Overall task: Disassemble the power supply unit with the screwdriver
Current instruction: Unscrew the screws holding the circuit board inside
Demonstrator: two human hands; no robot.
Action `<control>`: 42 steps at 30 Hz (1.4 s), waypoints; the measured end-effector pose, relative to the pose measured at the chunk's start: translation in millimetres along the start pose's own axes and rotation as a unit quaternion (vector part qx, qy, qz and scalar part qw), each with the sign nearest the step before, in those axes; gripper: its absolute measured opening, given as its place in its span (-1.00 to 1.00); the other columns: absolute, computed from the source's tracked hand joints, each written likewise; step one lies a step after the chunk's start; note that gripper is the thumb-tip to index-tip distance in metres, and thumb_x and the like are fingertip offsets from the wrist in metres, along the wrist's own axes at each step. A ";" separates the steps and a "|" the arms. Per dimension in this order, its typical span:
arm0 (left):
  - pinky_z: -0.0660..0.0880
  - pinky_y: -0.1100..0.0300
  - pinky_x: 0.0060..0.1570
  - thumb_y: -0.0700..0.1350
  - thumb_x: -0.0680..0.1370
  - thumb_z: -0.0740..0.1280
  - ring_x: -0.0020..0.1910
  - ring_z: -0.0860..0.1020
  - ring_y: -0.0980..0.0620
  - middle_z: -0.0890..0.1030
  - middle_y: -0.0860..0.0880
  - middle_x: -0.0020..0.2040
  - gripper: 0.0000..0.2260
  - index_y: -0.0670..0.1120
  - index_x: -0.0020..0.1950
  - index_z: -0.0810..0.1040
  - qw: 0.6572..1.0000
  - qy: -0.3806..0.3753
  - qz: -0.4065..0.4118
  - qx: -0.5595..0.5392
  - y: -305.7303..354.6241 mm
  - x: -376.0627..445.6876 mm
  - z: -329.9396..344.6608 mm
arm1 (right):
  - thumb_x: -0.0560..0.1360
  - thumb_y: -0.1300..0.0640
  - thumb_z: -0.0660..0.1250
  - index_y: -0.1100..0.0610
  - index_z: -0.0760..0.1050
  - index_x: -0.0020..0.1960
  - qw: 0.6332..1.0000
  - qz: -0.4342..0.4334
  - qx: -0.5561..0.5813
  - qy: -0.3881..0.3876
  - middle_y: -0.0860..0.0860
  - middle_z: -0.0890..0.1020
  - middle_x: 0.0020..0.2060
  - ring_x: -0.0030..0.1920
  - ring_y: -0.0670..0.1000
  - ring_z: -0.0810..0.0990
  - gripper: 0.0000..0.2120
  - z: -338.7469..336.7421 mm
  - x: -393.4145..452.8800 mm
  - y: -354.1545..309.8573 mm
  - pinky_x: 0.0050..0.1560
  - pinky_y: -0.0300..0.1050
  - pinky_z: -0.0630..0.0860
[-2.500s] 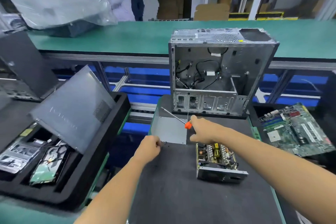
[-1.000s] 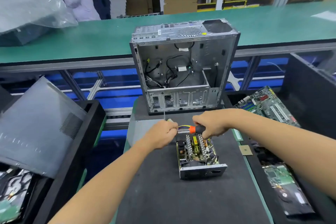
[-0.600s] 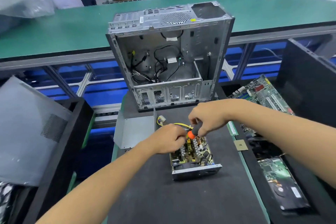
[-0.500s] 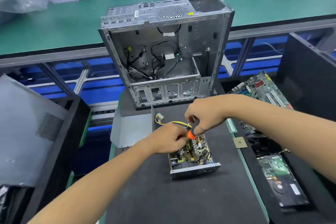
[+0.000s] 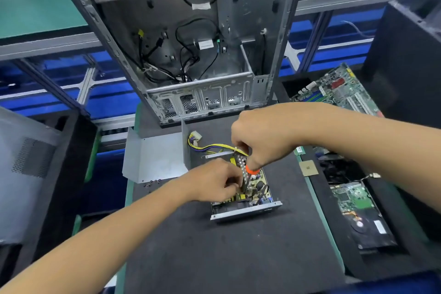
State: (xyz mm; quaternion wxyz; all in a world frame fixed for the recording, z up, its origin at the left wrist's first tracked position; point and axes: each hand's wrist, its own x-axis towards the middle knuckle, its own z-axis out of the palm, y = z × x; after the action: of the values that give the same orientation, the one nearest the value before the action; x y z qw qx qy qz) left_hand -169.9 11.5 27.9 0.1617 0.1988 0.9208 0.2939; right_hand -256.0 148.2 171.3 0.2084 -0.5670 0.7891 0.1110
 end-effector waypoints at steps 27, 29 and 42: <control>0.43 -0.07 -0.17 -0.13 0.50 0.42 -0.21 0.50 -0.19 0.58 -0.20 -0.25 -0.78 -0.27 -0.21 0.52 0.996 -0.036 0.016 -0.077 6.0 27.9 13.1 | 0.41 0.03 0.37 0.06 0.33 -0.35 0.999 0.008 0.007 -0.050 -0.02 0.42 -0.37 -0.47 -0.06 0.39 -0.72 48.7 10.7 4.2 -0.55 -0.24 0.18; 0.44 -0.07 -0.17 -0.14 0.50 0.42 -0.20 0.50 -0.19 0.58 -0.19 -0.24 -0.78 -0.27 -0.21 0.53 0.996 -0.030 0.020 -0.077 6.4 27.5 13.9 | 0.41 0.03 0.37 0.06 0.32 -0.36 0.999 0.008 0.002 -0.047 -0.01 0.41 -0.37 -0.47 -0.06 0.38 -0.71 49.4 10.3 3.1 -0.55 -0.24 0.17; 0.36 0.04 -0.27 -0.15 0.49 0.43 -0.29 0.46 -0.19 0.56 -0.19 -0.32 -0.77 -0.27 -0.27 0.52 0.996 -0.018 0.021 -0.089 5.0 25.9 16.6 | 0.44 -0.01 0.37 0.06 0.33 -0.32 0.998 0.019 0.020 -0.050 -0.03 0.37 -0.37 -0.45 -0.05 0.38 -0.72 49.9 8.4 1.9 -0.52 -0.19 0.21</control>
State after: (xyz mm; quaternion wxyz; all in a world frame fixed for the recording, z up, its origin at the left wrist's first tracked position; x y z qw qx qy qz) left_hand -184.2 35.1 13.3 0.1887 0.2084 0.8837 0.3743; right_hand -249.9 162.3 123.0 0.2571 -0.5417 0.7901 0.1276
